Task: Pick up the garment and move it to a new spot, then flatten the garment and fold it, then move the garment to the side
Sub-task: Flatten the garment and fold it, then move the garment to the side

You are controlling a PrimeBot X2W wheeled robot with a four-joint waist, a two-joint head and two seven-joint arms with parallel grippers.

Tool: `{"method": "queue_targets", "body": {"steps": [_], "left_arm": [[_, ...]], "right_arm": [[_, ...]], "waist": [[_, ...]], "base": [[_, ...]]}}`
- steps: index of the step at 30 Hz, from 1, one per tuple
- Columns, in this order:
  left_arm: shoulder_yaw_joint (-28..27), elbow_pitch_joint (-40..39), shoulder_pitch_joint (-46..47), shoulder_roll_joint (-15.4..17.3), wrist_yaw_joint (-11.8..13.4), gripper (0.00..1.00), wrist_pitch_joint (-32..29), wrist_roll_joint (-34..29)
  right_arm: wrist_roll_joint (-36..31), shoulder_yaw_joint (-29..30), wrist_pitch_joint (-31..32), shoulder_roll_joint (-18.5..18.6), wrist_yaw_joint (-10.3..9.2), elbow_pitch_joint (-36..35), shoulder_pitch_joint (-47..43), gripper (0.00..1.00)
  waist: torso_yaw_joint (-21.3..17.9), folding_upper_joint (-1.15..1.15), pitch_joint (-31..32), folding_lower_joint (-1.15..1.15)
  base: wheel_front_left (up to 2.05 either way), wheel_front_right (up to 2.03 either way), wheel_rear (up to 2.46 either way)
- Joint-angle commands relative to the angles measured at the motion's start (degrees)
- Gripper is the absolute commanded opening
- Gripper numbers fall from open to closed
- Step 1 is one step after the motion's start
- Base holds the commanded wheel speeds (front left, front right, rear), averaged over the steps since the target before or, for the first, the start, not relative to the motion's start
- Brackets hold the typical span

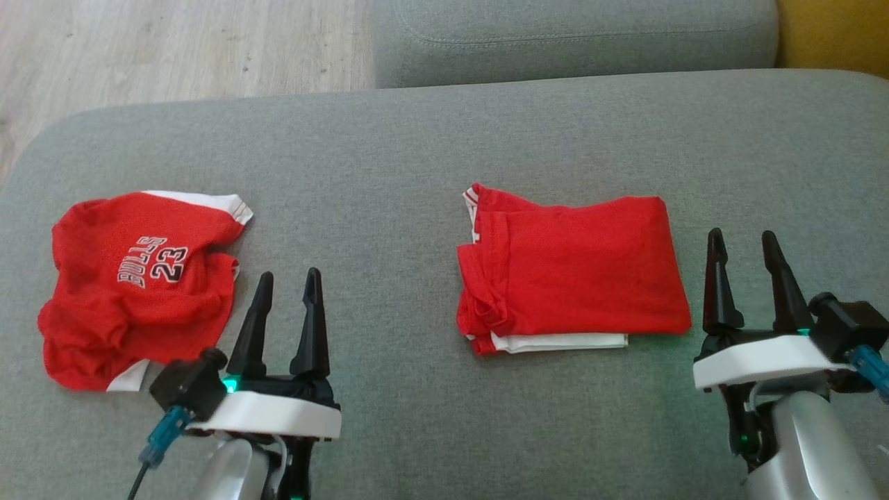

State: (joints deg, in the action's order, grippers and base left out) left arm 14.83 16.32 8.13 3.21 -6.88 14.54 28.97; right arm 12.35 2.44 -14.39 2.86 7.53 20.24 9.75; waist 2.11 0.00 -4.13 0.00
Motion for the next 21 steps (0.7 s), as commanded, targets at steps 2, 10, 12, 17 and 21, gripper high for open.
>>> {"method": "queue_targets", "body": {"steps": [2, 10, 12, 17, 21], "left_arm": [[-2.22, -1.76, 1.91, -0.02, -0.36, 1.00, 0.45, -0.54], [-1.48, -2.11, 3.41, -0.26, -0.54, 1.00, 0.45, -0.89], [-1.21, -2.31, 3.80, -0.28, -0.56, 1.00, 0.45, -0.98], [-0.01, -2.58, 5.27, -0.31, -0.59, 1.00, 0.45, -0.74], [0.99, -3.00, 6.47, -0.32, -0.59, 1.00, 0.45, -0.20]], "right_arm": [[0.07, -1.62, -0.57, 0.05, -0.04, -2.22, 0.88, 1.00], [-1.75, -0.51, 1.56, 0.03, -0.04, -1.66, 2.76, 1.00], [-2.53, 0.58, 2.92, 0.03, -0.04, -0.33, 3.85, 1.00], [-2.80, 1.98, 6.19, 0.02, -0.04, 5.43, 7.13, 1.00], [-2.57, 1.58, 8.16, 0.02, -0.04, 11.23, 9.40, 1.00]], "waist": [[0.22, 0.00, -0.12, 0.00], [1.93, 0.00, -2.20, 0.00], [2.49, 0.00, -3.25, 0.00], [4.21, 0.00, -5.96, 0.00], [5.51, 0.00, -7.61, 0.00]], "base": [[0.00, 0.00, 0.00], [0.00, 0.00, 0.00], [0.00, 0.00, 0.00], [0.00, 0.00, 0.00], [0.00, 0.00, 0.00]]}}
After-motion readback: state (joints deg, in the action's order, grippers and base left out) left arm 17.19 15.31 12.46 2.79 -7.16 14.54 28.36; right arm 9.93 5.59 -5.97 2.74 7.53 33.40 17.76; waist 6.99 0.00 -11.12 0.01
